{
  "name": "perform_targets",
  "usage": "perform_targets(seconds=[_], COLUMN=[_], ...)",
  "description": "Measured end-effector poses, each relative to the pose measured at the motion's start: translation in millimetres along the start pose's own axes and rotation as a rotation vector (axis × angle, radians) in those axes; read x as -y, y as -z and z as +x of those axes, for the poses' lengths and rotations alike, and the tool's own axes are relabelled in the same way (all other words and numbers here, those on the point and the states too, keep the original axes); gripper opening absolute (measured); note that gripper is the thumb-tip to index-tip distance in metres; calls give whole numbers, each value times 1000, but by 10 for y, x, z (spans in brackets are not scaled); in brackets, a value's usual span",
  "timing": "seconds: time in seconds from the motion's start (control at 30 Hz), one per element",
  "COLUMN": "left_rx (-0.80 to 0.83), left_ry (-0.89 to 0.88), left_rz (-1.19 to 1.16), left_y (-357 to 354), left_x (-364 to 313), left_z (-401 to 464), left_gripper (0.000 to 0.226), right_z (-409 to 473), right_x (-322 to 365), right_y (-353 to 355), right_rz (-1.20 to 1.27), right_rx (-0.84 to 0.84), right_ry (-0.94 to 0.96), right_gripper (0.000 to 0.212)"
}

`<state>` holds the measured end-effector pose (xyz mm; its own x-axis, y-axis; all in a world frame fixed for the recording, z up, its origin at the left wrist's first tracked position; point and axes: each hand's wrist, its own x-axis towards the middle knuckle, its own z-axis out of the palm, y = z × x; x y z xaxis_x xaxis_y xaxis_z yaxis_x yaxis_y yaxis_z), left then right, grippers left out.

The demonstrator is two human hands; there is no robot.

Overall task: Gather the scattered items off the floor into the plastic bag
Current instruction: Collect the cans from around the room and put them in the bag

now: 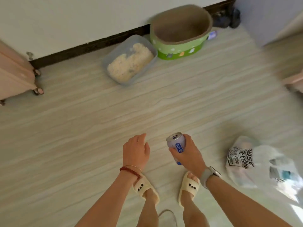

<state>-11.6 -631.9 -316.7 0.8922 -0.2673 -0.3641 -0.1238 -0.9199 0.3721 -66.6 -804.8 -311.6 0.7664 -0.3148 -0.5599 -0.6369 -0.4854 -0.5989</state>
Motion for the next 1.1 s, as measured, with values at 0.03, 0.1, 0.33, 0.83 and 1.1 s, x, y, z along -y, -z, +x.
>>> perform_targets(seconds=[0.03, 0.1, 0.33, 0.83, 1.1], left_rx=[11, 44, 269, 539, 571], left_ry=[-45, -128, -338, -762, -956], left_rz=[9, 0, 142, 357, 550], left_y=[6, -49, -733, -2285, -3616], left_x=[-244, -735, -2541, -5274, -5813], left_z=[-82, -264, -823, -935, 253], left_gripper=[39, 38, 39, 37, 38], right_z=[-163, -476, -1426, -1994, -542], right_x=[-100, -362, -1853, -3940, -5126], right_y=[185, 526, 1635, 3005, 3067], right_rz=[64, 181, 522, 879, 987], right_rx=[-49, -146, -407, -796, -854], right_ry=[-28, -104, -434, -700, -803], right_gripper=[62, 59, 60, 78, 51])
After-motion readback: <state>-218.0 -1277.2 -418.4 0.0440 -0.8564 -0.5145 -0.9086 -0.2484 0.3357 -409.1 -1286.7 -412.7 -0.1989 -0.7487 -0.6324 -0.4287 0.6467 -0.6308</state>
